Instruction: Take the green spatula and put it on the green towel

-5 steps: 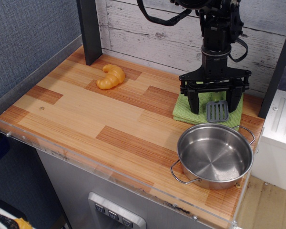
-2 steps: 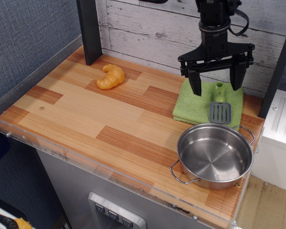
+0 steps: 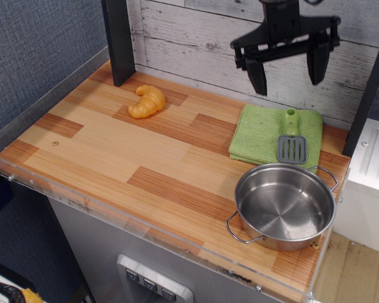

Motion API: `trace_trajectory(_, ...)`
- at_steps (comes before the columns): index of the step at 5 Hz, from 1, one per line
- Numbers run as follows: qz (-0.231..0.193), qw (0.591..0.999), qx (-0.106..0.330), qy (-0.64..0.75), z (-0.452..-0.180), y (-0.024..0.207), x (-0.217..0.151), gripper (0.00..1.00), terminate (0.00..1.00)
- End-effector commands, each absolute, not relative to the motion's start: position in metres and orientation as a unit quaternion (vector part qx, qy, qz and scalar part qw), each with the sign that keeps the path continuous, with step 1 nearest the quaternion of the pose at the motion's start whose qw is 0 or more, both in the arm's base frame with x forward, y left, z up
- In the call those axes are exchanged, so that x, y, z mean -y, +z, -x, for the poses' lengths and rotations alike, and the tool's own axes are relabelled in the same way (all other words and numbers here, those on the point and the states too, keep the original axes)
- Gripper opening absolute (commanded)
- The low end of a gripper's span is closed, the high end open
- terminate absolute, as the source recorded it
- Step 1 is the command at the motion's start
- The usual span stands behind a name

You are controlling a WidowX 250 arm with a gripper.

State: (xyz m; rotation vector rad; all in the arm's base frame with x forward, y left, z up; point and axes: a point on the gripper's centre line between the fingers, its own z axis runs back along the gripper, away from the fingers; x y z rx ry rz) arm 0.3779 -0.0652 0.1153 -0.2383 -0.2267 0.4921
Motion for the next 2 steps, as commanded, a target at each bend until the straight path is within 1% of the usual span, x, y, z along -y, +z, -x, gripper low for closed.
trace_trajectory(1,0.129,0.953,0.145,0.231,-0.355,0.1534,0.0637,1.0,0.0)
trace_trajectory(2,0.129,0.953,0.145,0.231,-0.355,0.1534,0.0637,1.0,1.0)
